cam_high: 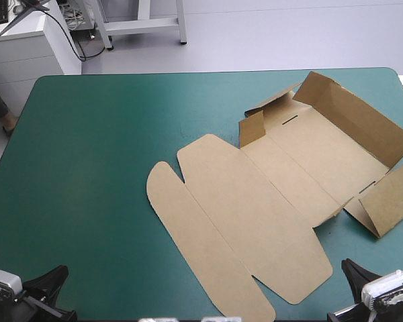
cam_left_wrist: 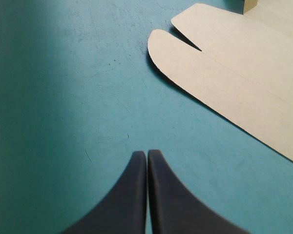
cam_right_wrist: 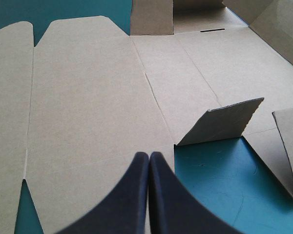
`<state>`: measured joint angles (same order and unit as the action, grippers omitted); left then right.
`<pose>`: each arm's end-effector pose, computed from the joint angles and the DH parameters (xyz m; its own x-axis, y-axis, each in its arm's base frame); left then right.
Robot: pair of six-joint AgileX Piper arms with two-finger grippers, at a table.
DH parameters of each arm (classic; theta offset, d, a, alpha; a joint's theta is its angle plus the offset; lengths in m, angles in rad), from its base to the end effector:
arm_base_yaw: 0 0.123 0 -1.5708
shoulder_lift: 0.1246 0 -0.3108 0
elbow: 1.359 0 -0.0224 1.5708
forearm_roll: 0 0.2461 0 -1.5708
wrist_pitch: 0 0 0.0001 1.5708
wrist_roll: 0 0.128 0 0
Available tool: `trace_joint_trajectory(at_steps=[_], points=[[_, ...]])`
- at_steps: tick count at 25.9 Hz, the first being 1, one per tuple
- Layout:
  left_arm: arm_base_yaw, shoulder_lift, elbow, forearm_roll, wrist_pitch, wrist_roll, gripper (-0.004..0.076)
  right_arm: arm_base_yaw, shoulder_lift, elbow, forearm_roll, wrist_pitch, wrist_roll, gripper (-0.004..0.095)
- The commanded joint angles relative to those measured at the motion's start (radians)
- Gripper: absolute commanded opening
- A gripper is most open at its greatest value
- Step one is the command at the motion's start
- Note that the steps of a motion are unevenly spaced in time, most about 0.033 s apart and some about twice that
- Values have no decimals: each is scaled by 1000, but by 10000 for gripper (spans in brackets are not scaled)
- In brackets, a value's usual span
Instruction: Fold the box
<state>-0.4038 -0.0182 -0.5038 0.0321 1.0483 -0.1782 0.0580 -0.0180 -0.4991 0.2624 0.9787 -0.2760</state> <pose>-0.0025 0.0049 0.2607 -0.4453 0.0147 -0.8953 0.3017 0.9439 -0.1345 -0.0038 0.0274 0.2704 -0.3144 -0.1424 -0.9385 -0.3002 0.9529 -0.0440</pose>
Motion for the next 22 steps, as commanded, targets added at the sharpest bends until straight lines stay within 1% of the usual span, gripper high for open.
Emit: trace_joint_trajectory(at_steps=[1,17,19,21,22], points=[[-5,0,-21,-1,-74,1,-8,5,9,-19,15,-64,-2,-14],[-5,0,-21,-1,-74,1,-8,5,9,-19,16,-62,-10,-5],[-5,0,-21,-1,-74,1,-8,5,9,-19,29,-56,-33,48],[-5,0,-21,-1,-74,1,-8,5,9,-19,53,-51,-63,150],[-5,0,-21,-1,-74,1,-8,5,9,-19,59,-50,-75,231]])
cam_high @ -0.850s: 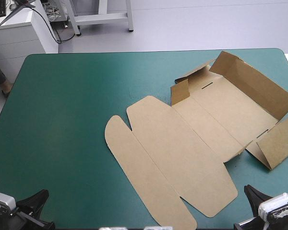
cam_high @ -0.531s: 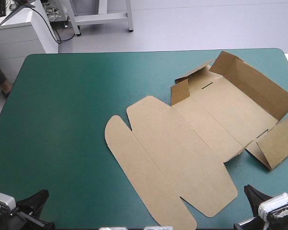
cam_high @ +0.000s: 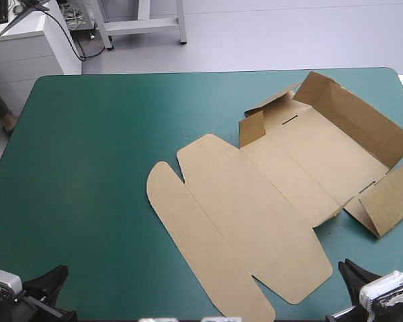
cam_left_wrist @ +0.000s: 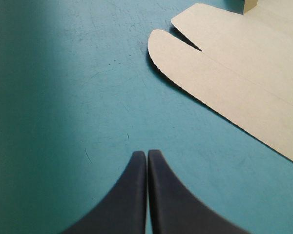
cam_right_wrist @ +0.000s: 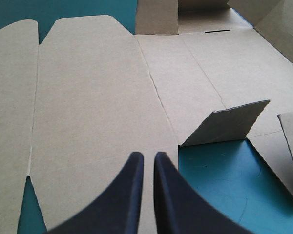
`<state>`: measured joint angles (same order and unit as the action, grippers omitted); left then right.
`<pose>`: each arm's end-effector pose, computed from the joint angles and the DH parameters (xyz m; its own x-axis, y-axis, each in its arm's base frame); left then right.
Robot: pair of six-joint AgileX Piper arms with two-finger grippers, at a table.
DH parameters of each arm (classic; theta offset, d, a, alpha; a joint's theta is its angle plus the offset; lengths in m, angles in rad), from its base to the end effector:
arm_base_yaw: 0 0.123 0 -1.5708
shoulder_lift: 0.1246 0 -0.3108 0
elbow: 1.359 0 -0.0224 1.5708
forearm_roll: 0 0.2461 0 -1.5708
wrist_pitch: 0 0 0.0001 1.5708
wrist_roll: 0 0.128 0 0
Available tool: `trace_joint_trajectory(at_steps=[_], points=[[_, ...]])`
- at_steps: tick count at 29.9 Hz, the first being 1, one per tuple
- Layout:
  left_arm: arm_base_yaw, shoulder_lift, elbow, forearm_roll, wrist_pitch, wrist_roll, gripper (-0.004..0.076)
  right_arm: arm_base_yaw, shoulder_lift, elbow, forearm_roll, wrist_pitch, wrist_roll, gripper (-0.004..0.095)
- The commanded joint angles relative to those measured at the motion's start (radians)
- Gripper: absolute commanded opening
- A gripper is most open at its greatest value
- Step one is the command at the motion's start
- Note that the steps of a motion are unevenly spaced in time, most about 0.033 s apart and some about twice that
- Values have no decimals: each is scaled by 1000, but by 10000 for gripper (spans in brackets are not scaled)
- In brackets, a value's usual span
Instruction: Fold the box
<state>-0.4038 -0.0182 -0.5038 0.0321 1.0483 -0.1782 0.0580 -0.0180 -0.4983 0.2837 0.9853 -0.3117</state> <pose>-0.0025 0.0049 0.2607 -0.4453 0.0147 -0.8953 0.3017 0.9439 -0.1345 -0.0045 0.0297 0.2699 -0.3088 -0.1654 -0.9366 -0.3246 0.9440 -0.0597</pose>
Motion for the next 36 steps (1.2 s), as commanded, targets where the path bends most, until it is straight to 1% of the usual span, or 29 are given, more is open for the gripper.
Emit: trace_joint_trajectory(at_steps=[1,2,3,5,6,10,13,18,20,22,26,32,36], points=[[-5,0,-21,-1,-74,1,-8,5,9,-20,40,-56,-42,323],[-5,0,-21,-1,-74,1,-8,5,9,-20,40,-56,-42,401],[-5,0,-21,-1,-74,1,-8,5,9,-20,40,-56,-42,519],[-5,0,-21,-1,-74,1,-8,5,9,-20,40,-61,-40,648],[-5,0,-21,-1,-74,1,-8,5,9,-20,40,-69,-32,680],[-5,0,-21,-1,-74,1,-8,5,13,-20,26,-111,108,661],[-5,0,-21,-1,-74,1,-8,5,39,-24,-1,-120,206,649],[-5,0,-21,-1,-74,1,-8,5,174,-72,-73,-120,443,648],[-5,0,-21,-1,-74,1,-8,5,264,-116,-116,-123,526,648],[-5,0,-21,-1,-74,1,-8,5,344,-157,-159,-119,569,648],[-5,0,-21,-1,-74,1,-8,5,515,-240,-199,-117,639,648],[-5,0,-21,-1,-74,1,-8,5,733,-311,-201,-117,730,637],[-5,0,-21,-1,-74,1,-8,5,866,-313,-197,-156,795,630]])
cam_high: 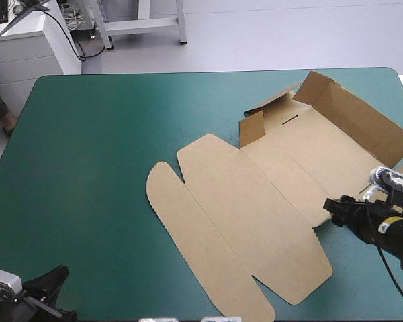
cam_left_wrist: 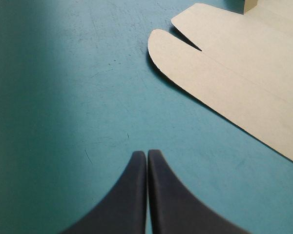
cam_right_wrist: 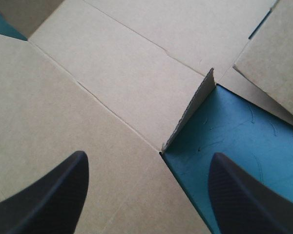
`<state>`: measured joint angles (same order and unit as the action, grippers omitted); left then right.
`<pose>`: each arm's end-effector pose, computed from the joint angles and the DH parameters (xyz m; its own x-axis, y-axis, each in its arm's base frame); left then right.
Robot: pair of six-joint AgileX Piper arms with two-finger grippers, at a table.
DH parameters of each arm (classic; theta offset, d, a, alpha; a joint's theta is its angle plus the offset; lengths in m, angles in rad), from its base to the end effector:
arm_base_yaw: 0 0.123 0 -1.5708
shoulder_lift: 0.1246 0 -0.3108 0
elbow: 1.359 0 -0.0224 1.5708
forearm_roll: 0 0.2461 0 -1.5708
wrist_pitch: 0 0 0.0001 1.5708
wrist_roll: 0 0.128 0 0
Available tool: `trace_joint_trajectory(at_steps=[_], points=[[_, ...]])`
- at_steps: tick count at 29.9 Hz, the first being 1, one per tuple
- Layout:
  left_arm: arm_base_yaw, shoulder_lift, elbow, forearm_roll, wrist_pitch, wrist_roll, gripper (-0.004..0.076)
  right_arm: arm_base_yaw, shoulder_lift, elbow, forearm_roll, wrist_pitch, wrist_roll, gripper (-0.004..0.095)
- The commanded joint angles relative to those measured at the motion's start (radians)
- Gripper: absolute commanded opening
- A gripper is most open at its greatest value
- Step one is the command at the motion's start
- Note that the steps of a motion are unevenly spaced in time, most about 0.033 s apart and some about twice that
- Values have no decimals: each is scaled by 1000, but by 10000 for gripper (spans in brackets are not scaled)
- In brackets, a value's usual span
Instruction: Fold the box
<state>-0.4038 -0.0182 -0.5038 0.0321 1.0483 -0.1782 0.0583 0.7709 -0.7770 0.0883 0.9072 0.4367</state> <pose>-0.0025 0.0049 0.2607 -0.4453 0.0147 -0.8953 0.3017 0.9439 -0.1345 0.1357 0.0168 0.3181 -0.6887 0.4311 -0.5829 0.2484 0.8956 0.3690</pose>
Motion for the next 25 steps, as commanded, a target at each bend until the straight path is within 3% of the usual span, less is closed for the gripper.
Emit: trace_joint_trajectory(at_steps=[1,7,18,22,25], points=[[-5,0,-21,-1,-74,1,-8,5,102,-34,3,-86,63,630],[-5,0,-21,-1,-74,1,-8,5,258,-34,12,-144,152,623],[-5,0,-21,-1,-74,-2,-8,5,418,-34,4,-146,193,439],[-5,0,-21,-1,-74,-2,-8,5,420,-34,-20,-146,193,252],[-5,0,-21,-1,-74,-2,-8,5,420,-34,-60,-131,191,-10]])
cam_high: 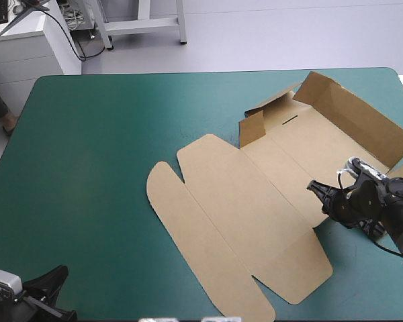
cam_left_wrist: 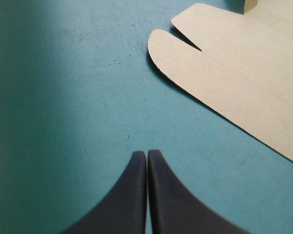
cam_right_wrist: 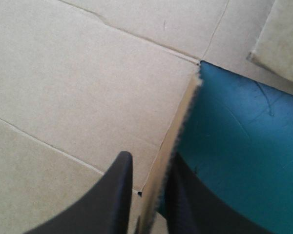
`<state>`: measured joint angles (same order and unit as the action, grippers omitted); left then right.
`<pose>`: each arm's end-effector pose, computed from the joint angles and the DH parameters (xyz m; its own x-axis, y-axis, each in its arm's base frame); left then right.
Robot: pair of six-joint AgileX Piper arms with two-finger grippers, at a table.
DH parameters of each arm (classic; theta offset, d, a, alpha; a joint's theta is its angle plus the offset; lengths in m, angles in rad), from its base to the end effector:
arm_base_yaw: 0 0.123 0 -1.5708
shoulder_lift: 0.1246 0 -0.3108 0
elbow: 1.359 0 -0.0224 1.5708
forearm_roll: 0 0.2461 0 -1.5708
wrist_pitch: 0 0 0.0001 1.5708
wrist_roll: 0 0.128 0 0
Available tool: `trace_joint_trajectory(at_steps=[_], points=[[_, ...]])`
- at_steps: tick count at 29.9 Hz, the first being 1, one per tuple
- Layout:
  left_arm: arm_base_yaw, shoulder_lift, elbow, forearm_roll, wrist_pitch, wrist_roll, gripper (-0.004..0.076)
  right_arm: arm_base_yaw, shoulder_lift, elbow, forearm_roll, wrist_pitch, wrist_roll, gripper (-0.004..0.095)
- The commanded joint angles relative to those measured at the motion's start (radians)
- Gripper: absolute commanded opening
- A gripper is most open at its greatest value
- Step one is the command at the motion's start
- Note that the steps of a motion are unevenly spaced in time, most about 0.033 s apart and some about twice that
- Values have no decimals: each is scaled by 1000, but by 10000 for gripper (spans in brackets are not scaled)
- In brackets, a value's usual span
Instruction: Fold the box
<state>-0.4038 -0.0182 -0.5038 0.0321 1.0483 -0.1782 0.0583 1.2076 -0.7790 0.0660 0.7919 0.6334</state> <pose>-0.0025 0.0049 0.2607 -0.4453 0.0147 -0.8953 0.3017 0.9439 -0.1345 0.2194 0.0188 0.2479 -0.7520 0.5851 -0.3035 0.5074 0.8078 0.3000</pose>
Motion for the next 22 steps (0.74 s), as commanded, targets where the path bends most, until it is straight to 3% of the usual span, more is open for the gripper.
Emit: trace_joint_trajectory(at_steps=[1,5,13,22], points=[[-5,0,-21,-1,-74,-2,-8,5,-16,-32,-48,-11,-6,-9],[-5,0,-21,-1,-74,-2,-8,5,-16,-32,-82,-8,-54,-13],[-5,0,-21,-1,-74,-2,-8,5,104,-164,-81,-7,-379,-13],[-5,0,-21,-1,-74,-2,-8,5,450,-627,-66,194,-718,-13]])
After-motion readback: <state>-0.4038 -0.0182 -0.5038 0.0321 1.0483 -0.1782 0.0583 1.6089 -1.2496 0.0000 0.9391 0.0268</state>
